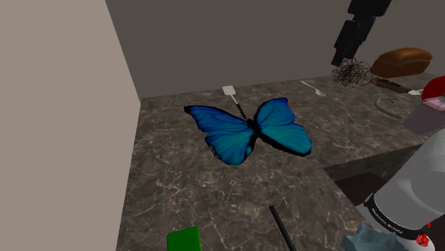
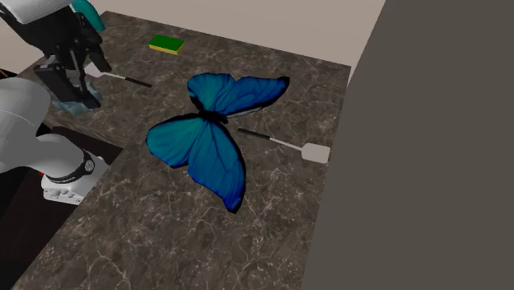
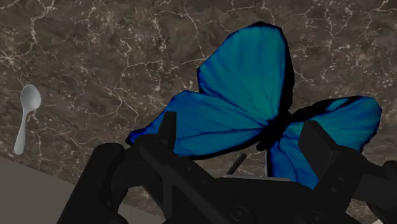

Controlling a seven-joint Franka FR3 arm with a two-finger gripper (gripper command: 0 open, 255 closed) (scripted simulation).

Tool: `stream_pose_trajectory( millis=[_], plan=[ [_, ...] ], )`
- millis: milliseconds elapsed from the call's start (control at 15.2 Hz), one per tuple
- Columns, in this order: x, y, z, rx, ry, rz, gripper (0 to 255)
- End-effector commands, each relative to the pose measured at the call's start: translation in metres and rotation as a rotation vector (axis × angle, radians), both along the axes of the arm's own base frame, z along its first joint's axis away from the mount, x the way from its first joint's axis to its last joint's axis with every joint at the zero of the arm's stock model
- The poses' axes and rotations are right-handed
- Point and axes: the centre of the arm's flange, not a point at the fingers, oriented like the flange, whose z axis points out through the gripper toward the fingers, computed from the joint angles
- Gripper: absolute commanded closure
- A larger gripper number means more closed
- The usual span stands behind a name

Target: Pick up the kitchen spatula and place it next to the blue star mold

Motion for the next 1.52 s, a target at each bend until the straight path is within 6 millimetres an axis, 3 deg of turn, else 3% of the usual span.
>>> stream_pose_trajectory(
  millis=[0,726,1452],
  plan=[
    [0.000,0.000,0.000,0.000,0.000,0.000,0],
    [0.123,0.039,-0.074,-0.005,0.029,-0.156,0],
    [0.248,0.058,-0.151,-0.010,0.058,-0.311,0]
  ],
)
